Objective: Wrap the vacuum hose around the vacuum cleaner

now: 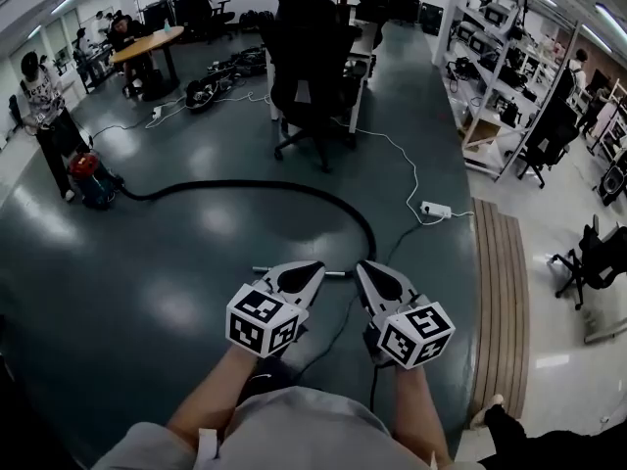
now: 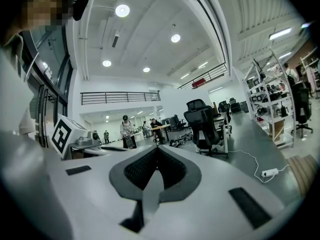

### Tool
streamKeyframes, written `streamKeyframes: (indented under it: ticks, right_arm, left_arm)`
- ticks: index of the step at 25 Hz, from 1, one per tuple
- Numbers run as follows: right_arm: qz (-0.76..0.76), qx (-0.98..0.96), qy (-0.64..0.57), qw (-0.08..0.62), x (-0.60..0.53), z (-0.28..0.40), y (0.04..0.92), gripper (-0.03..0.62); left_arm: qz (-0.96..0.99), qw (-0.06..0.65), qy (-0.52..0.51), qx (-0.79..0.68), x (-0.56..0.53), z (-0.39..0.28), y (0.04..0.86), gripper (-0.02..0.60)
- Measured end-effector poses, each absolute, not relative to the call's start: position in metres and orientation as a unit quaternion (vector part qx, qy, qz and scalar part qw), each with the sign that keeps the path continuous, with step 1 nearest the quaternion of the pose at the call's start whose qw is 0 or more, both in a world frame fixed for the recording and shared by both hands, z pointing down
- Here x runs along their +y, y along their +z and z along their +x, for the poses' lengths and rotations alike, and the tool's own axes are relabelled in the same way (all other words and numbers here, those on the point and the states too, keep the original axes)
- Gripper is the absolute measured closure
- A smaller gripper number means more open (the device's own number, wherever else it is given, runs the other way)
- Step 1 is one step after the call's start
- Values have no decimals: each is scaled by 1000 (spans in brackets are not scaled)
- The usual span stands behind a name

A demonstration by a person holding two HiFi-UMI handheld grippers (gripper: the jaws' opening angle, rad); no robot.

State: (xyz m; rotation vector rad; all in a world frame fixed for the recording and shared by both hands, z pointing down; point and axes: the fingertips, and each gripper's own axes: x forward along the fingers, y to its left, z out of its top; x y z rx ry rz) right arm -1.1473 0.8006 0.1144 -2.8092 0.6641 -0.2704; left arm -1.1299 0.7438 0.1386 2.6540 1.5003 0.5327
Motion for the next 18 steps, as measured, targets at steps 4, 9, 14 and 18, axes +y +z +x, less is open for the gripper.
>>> streamKeyframes:
  ticks: [4,9,14,18]
  right_arm:
    - [-962,226,-98,120,804,-1140,120,588]
    - [-963,217,-105,120,802,-1111,123,588]
    - [-964,211,-113,115,798,-1067,129,588]
    - [-965,204,-122,112,790,-1025,137,588]
  left_arm:
    - [859,28,179,479,741,-1120,146,574]
    - [856,35,185,481,735,-1089,151,574]
    - [853,40,184,486,734,-1041,156,574]
    - [848,45,189,493,726,-997,166,574]
